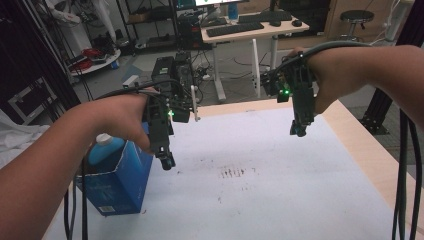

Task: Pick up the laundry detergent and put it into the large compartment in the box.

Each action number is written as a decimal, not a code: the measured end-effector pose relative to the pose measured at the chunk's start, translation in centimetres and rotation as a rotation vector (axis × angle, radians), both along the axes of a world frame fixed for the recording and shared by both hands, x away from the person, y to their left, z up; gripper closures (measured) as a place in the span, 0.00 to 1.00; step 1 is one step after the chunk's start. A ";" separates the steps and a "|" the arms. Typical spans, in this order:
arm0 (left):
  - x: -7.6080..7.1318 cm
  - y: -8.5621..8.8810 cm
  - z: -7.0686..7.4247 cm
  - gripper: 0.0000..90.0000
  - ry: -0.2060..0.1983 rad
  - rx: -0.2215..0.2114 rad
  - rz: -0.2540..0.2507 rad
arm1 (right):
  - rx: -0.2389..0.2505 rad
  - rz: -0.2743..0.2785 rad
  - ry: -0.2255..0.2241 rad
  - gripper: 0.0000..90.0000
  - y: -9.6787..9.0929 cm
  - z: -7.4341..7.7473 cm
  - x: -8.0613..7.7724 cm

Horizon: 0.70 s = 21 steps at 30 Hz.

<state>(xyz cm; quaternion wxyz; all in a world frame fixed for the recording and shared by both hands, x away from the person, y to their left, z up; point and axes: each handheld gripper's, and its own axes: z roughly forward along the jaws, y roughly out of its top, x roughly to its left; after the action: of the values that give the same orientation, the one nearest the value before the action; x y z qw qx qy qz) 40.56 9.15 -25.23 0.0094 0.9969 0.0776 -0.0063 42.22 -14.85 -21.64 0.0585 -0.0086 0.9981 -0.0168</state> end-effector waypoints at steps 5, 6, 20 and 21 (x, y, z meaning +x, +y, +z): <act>0.3 -0.4 -0.6 0.02 0.023 -0.003 -0.012 | 0.003 -0.012 -0.003 0.02 -0.5 0.1 0.4; 0.3 -0.5 -0.7 0.02 0.022 -0.001 -0.015 | 0.007 -0.016 -0.005 0.02 -0.6 0.1 0.4; 0.9 0.7 -0.3 0.02 0.022 -0.002 0.023 | 0.012 -0.009 -0.001 0.02 -0.6 0.5 0.8; 0.9 0.7 -0.4 0.02 0.021 -0.005 0.026 | 0.013 0.000 -0.001 0.02 -0.6 0.5 0.9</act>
<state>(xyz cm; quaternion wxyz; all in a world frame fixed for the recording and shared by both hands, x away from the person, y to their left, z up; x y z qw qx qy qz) 41.42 9.86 -25.60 0.0109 0.9957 0.0905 -0.0169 43.09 -15.43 -21.17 0.0593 -0.0080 0.9982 -0.0105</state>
